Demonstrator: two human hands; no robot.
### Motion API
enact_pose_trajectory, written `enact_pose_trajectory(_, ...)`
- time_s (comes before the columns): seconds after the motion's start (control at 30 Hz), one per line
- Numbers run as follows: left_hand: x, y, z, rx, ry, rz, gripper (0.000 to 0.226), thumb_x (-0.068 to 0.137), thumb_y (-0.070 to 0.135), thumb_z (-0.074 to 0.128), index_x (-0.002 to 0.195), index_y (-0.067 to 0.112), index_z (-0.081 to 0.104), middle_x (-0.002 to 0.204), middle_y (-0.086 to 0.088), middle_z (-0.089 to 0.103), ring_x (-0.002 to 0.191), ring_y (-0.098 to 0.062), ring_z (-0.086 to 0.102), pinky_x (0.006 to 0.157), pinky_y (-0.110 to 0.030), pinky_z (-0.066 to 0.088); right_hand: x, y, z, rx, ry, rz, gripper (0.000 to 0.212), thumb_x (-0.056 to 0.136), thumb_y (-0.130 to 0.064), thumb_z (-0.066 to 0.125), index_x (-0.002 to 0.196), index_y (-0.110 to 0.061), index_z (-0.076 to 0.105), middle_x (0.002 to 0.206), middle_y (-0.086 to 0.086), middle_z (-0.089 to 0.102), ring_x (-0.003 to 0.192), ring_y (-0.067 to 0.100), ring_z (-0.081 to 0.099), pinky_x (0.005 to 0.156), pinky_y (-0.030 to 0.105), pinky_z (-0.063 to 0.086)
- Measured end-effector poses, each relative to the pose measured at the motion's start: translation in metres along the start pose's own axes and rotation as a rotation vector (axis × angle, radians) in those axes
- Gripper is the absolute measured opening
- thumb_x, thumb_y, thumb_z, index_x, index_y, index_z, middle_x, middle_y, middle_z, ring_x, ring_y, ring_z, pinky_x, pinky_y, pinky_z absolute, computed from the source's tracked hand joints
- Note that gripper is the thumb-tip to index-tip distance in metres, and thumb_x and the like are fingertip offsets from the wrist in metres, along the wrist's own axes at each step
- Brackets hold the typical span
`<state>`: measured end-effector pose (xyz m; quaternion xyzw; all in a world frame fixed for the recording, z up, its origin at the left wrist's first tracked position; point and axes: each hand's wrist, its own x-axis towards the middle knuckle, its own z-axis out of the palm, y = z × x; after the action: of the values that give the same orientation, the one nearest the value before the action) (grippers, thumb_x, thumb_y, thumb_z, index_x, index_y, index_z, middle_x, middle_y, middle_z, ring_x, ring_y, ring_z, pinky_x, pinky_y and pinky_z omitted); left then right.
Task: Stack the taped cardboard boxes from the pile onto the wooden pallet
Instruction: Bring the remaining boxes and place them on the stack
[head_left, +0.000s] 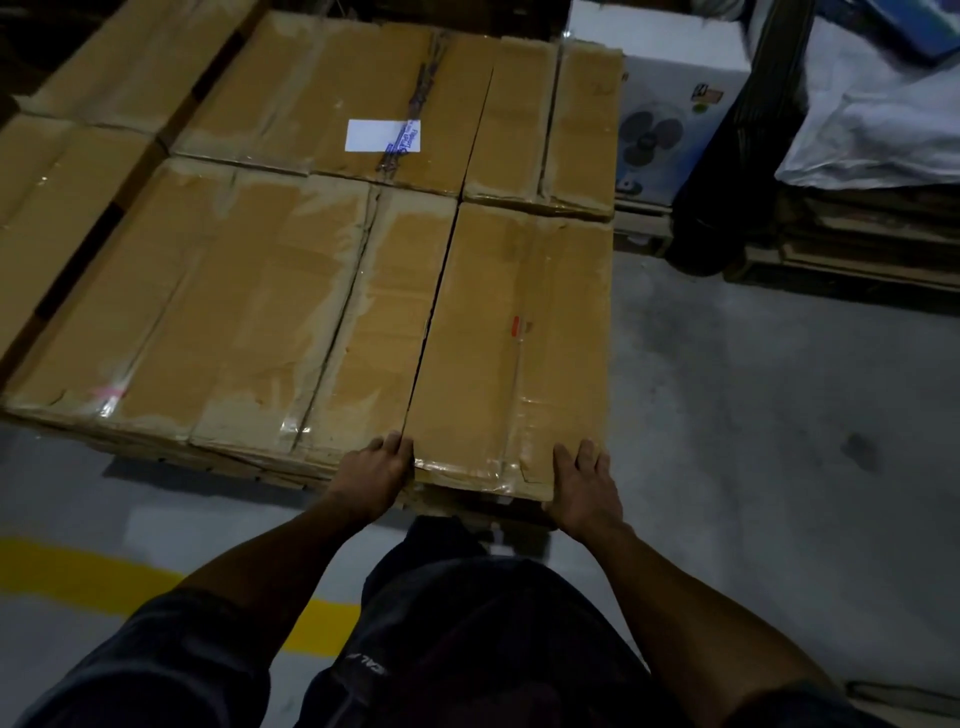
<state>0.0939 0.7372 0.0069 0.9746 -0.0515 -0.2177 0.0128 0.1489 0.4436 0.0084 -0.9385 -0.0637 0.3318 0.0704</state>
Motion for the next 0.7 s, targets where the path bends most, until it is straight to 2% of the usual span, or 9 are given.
enact_pose_trajectory(0.1, 0.006, 0.009, -0.023, -0.027, -0.083, -0.037, 0.044, 0.091, 0.053, 0.055, 0.122, 0.021, 0.051, 0.119, -0.003, 0.057, 0.102, -0.021, 0.058, 0.080, -0.035, 0.052, -0.002, -0.003, -0.016, 0.050, 0.014, 0.010, 0.075, 0.090, -0.039, 0.061, 0.151, -0.018, 0.022, 0.159, 0.017, 0.014, 0.144, 0.041, 0.019, 0.111, 0.050, 0.035)
enact_pose_trajectory(0.2, 0.021, 0.026, -0.043, -0.002, -0.047, -0.070, 0.055, 0.091, 0.066, 0.041, 0.117, 0.021, 0.060, 0.115, -0.002, 0.063, 0.106, -0.021, 0.056, 0.086, -0.036, 0.049, -0.004, -0.003, -0.037, 0.115, 0.066, 0.031, 0.062, 0.092, -0.042, 0.054, 0.145, -0.017, 0.033, 0.153, 0.015, 0.028, 0.138, 0.035, 0.031, 0.107, 0.048, 0.040)
enact_pose_trajectory(0.27, 0.036, 0.040, -0.055, 0.017, -0.009, -0.086, 0.055, 0.095, 0.061, 0.036, 0.120, 0.019, 0.060, 0.119, -0.004, 0.063, 0.112, -0.023, 0.055, 0.090, -0.038, 0.048, -0.004, 0.002, -0.049, 0.157, 0.092, 0.039, 0.063, 0.095, -0.043, 0.050, 0.150, -0.016, 0.032, 0.154, 0.013, 0.031, 0.139, 0.033, 0.032, 0.110, 0.046, 0.037)
enact_pose_trajectory(0.4, 0.067, 0.074, -0.077, 0.028, -0.003, -0.078, 0.044, 0.098, 0.046, 0.039, 0.123, 0.014, 0.057, 0.124, -0.008, 0.060, 0.118, -0.028, 0.052, 0.094, -0.040, 0.045, 0.002, 0.027, -0.073, 0.244, 0.129, 0.055, 0.060, 0.100, -0.041, 0.045, 0.152, -0.015, 0.032, 0.155, 0.010, 0.035, 0.141, 0.030, 0.032, 0.114, 0.042, 0.032)
enact_pose_trajectory(0.53, 0.091, 0.113, -0.084, -0.011, 0.004, -0.091, 0.040, 0.098, 0.043, 0.038, 0.121, 0.015, 0.057, 0.123, -0.007, 0.059, 0.117, -0.028, 0.052, 0.094, -0.041, 0.045, 0.014, 0.069, -0.093, 0.291, 0.125, 0.050, 0.054, 0.102, -0.033, 0.046, 0.151, -0.014, 0.034, 0.154, 0.010, 0.035, 0.141, 0.030, 0.032, 0.113, 0.038, 0.029)
enact_pose_trajectory(0.7, 0.127, 0.180, -0.087, -0.083, 0.029, -0.198, 0.037, 0.099, 0.042, 0.039, 0.120, 0.016, 0.055, 0.122, -0.006, 0.059, 0.117, -0.028, 0.052, 0.092, -0.040, 0.045, 0.051, 0.140, -0.121, 0.290, 0.067, -0.045, 0.054, 0.102, -0.033, 0.048, 0.150, -0.012, 0.035, 0.153, 0.011, 0.037, 0.141, 0.029, 0.033, 0.113, 0.039, 0.030)
